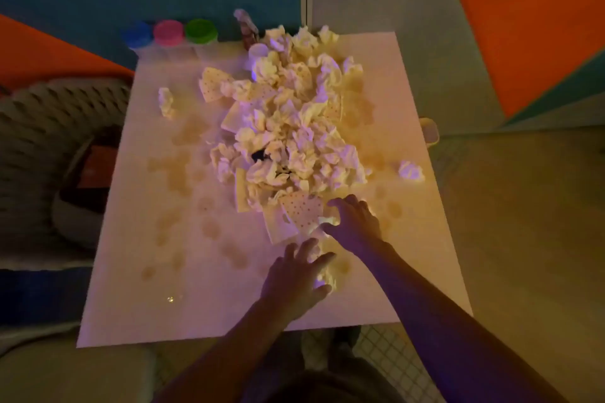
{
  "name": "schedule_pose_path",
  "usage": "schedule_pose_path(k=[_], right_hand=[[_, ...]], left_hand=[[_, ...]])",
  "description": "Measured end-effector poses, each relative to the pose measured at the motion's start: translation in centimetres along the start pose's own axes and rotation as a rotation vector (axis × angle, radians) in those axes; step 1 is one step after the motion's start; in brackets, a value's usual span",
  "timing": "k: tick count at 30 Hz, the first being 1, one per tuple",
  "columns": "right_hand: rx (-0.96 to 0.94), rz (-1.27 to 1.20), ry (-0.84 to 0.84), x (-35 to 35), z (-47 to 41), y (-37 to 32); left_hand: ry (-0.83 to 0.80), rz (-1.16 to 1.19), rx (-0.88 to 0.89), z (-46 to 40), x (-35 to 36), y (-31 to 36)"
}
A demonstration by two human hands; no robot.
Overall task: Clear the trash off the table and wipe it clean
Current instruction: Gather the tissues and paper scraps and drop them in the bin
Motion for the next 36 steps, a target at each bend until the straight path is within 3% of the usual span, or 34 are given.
schedule_pose_path(k=[5,15,24,27,36], right_hand=[[0.093,0.013,0.026,1.2,-0.7,0.3],[0.126,-0.129,0.101,2.2,-0.6,0.4],[0.147,-0.456,0.317,-1.3,1.2,2.3],[0.197,-0.506,0.360,-2.4,1.4,3.3],[0.280,-0.276,0.196,-2.5,-0.3,4.9]], left_hand=[[-0.033,-0.180,0.048,-2.4,1.3,-0.4],[-0.029,-0.109,0.187,-3.5,0.2,-2.3],[0.086,0.336,0.245,-1.5,-4.5,-6.0],[0.139,0.480,0.182,-0.5,-6.2,-8.0],[0.380,0.788,-0.090,1.0,-11.0,-12.1]])
Point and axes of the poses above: each hand's wrist, its own z-axis away from the middle knuckle, its own x-axis out of the palm, y = z × x, the point moved 7 cm from there along -z, towards the middle knuckle, and after that the axes turned 13 degrees about -y, right-handed, at the moved point
